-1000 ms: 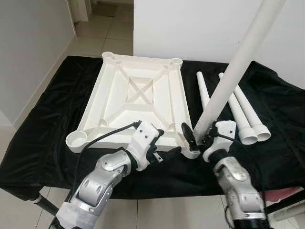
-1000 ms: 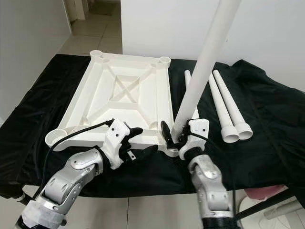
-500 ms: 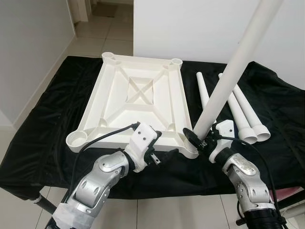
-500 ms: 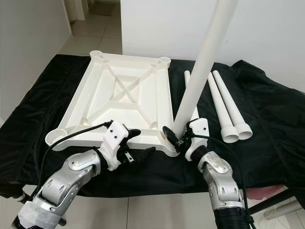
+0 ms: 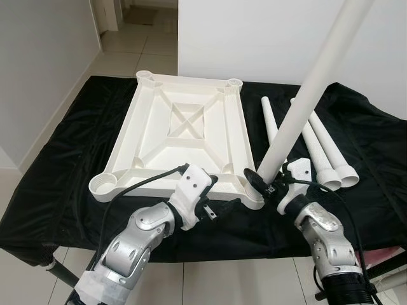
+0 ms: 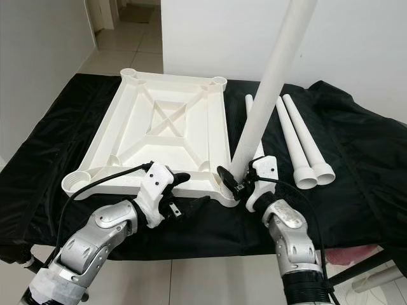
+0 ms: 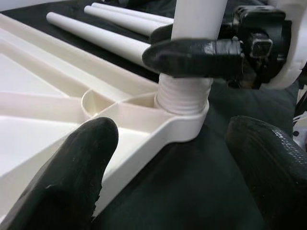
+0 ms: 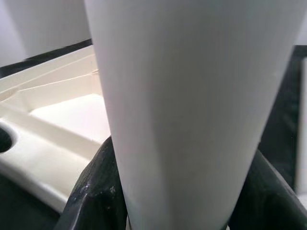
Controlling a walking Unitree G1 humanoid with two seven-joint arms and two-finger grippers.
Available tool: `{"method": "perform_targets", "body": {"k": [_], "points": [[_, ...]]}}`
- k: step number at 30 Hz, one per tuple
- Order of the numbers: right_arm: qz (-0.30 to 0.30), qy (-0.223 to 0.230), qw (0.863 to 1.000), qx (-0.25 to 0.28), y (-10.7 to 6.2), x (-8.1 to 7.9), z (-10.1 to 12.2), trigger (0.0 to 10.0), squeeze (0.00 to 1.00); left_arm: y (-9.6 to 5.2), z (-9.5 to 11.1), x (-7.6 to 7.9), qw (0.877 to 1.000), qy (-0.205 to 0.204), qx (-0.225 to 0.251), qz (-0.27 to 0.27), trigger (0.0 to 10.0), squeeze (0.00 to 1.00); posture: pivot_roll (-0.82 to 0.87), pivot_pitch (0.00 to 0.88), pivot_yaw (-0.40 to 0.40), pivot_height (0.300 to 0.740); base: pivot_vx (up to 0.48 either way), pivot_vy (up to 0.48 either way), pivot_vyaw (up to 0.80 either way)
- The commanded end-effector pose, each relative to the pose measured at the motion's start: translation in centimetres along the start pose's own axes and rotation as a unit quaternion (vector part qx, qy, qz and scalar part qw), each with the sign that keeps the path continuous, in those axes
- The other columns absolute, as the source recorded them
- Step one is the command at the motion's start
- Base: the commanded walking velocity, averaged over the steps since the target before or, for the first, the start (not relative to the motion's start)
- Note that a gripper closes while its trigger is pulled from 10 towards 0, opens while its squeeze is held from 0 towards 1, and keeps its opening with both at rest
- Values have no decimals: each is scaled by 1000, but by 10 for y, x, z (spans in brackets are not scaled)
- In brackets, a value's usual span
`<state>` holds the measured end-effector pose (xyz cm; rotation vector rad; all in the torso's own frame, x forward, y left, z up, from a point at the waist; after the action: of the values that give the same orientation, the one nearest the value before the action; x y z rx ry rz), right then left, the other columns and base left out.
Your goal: Building children table
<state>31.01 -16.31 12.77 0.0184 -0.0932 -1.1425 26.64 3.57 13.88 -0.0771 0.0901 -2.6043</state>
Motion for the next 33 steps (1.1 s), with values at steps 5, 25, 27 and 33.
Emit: {"method": "perform_targets", "body": {"k": [5, 25, 27, 33], "points": [[-89, 11, 996, -26, -6, 10, -11, 10000, 0, -1, 3, -5, 1000, 9, 7, 1, 10000, 0, -3, 0, -22, 740, 0, 0, 0], [-217, 96, 971, -26, 6, -39, -7, 10000, 0, -3, 3, -14, 999, 8, 21, 35, 10000, 0, -6, 0, -45, 740, 0, 0, 0], [-214, 96, 972, -22, 8, -41, -5, 10000, 0, -2, 3, -15, 999, 9, 20, 35, 10000, 0, -9, 0, -42, 740, 0, 0, 0], [-226, 88, 970, -21, 6, -36, -4, 10000, 0, 0, 5, -17, 999, 9, 25, 34, 10000, 0, -9, 0, -47, 740, 0, 0, 0]]}}
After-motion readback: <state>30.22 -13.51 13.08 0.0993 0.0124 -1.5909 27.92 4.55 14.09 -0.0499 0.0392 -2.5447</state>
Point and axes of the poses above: a point about 5 cm out from each wrist's last joint towards the gripper, its own y axis pointing out of the wrist towards the gripper, its own z axis along the axis of the wrist's last joint, x = y × z, the point moved 2 cm from there along y, pointing out of the wrist towards the gripper, and after that the axes turned 4 degrees about -y, right-handed, at the moved point
